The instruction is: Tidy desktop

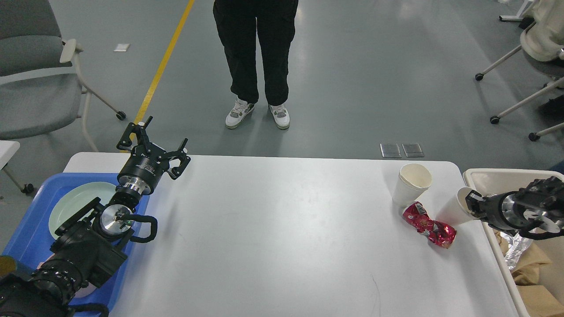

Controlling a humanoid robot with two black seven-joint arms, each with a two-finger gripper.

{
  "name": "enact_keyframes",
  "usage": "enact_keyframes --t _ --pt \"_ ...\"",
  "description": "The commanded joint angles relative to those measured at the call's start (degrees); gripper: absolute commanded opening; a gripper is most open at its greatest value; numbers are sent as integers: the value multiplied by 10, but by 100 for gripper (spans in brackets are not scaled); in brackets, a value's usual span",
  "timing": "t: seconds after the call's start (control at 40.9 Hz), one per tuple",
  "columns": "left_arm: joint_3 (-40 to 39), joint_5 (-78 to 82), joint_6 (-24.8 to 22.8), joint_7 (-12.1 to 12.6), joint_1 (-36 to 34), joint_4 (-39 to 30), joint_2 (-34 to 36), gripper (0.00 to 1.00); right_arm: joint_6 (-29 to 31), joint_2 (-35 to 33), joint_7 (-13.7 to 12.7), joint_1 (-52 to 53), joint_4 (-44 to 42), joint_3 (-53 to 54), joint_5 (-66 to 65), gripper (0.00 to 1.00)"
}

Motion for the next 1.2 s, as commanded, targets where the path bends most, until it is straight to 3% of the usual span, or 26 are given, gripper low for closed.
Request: enact_keyframes --t 0.0,0.073,0.147,0.293,0.44,0.562,0.733,0.953,1.027,1.173 --pt "0 0 0 0 1 0 0 97 13 -43 0 77 39 -9 -21 0" --pt "0 0 0 0 1 0 0 97 37 -60 -1 167 109 -24 -60 0" --pt "0 0 0 0 1 0 0 97 86 -75 -2 323 243 -50 -119 0" --pt "0 0 0 0 0 0 0 97 143 -58 -3 497 410 -79 -129 0" --pt "0 0 0 0 1 0 0 97 183 7 -3 585 508 -98 -129 0" --pt "0 0 0 0 0 1 0 97 174 44 -4 603 517 -102 -127 0" --pt "0 0 0 0 0 0 0 97 132 36 -3 529 439 -153 -129 0" --pt "0 0 0 0 0 0 0 97 40 1 -5 222 127 -174 -125 0" --pt "0 0 0 0 1 0 0 97 23 1 -7 113 10 -163 -115 0" --pt "0 0 0 0 1 0 0 97 16 5 -10 -36 -145 -154 -5 0"
